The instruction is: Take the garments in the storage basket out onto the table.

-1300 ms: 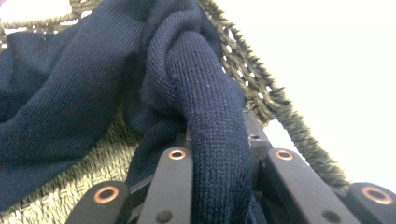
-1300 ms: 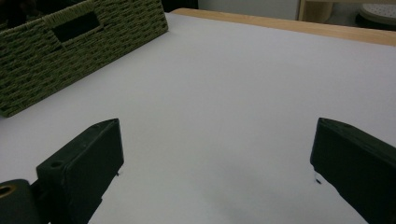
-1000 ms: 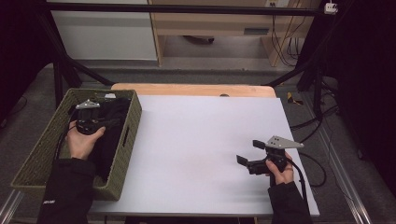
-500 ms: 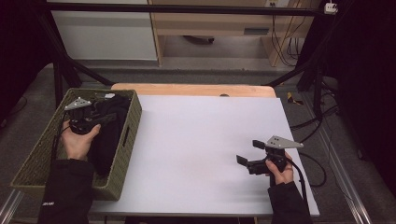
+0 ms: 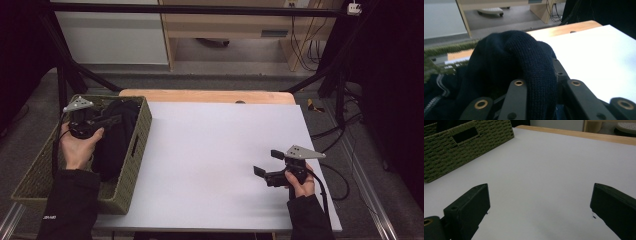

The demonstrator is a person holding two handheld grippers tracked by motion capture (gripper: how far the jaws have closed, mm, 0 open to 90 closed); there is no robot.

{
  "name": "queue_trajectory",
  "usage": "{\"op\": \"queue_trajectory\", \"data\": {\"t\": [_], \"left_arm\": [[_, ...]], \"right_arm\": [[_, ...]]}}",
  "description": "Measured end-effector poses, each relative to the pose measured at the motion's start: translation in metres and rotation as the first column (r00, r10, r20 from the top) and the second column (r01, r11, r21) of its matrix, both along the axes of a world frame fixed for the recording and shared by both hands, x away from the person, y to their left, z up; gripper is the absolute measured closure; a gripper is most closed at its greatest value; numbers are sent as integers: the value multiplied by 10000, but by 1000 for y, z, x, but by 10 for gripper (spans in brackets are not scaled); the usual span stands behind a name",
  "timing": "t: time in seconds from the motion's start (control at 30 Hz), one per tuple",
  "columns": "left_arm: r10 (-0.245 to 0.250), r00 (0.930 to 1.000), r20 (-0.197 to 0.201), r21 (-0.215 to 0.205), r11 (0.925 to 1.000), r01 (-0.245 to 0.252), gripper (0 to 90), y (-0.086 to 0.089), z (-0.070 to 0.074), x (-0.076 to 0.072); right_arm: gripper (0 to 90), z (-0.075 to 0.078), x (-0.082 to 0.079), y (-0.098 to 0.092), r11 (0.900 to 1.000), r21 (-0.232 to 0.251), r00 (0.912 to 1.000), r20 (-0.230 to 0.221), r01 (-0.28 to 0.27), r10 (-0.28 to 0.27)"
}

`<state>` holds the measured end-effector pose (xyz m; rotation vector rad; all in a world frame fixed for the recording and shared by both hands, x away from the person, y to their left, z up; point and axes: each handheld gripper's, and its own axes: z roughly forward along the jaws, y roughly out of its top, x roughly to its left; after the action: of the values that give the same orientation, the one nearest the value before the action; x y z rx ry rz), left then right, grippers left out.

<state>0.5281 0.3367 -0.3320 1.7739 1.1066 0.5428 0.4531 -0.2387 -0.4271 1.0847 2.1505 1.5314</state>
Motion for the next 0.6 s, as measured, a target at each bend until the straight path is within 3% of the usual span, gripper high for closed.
{"op": "queue_trajectory", "data": {"t": [0.23, 0.6], "left_arm": [[87, 9993, 366, -141, 9999, -82, 779, 5, 22, -9], [171, 9946, 1028, 3, 9999, -173, 779, 12, 54, -24]], "right_arm": [[28, 0, 0, 0, 10000, -1, 10000, -5, -4, 4], [28, 0, 0, 0, 10000, -10, 10000, -2, -8, 8]]}}
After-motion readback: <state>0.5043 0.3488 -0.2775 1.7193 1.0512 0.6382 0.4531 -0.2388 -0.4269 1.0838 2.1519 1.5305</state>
